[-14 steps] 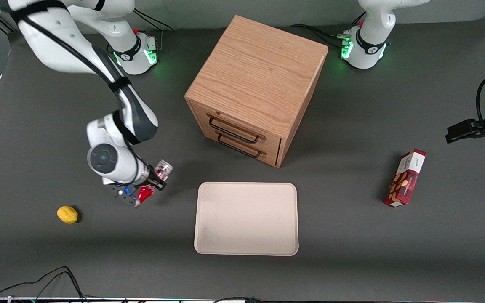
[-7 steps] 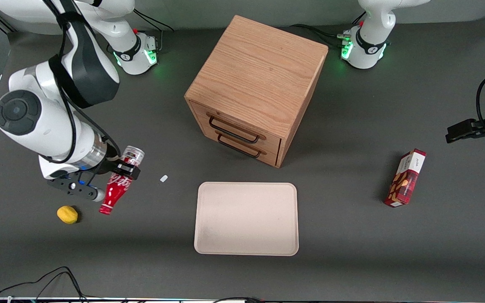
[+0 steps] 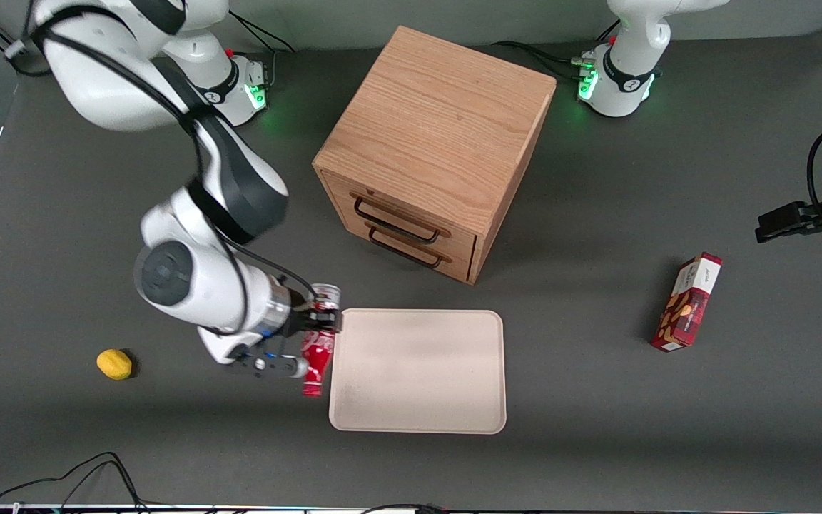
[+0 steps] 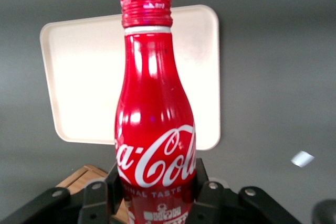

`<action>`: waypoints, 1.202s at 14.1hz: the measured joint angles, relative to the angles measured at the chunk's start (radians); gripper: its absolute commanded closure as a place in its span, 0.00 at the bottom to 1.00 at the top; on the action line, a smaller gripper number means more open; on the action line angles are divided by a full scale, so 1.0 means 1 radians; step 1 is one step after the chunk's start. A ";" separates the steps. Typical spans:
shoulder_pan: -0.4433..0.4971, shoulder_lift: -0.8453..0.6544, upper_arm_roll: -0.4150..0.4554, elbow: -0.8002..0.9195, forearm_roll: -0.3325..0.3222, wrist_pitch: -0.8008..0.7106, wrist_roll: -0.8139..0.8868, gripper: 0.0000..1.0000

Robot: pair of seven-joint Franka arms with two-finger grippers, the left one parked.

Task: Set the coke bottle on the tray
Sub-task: 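Lower the held bottle onto the cream tray with the right gripper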

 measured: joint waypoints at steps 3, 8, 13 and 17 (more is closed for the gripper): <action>0.031 0.149 -0.001 0.006 0.000 0.114 0.002 1.00; 0.041 0.245 -0.028 0.001 -0.025 0.224 0.002 1.00; 0.038 0.250 -0.072 -0.010 -0.025 0.250 0.001 1.00; 0.039 0.270 -0.073 -0.010 -0.025 0.302 0.002 0.00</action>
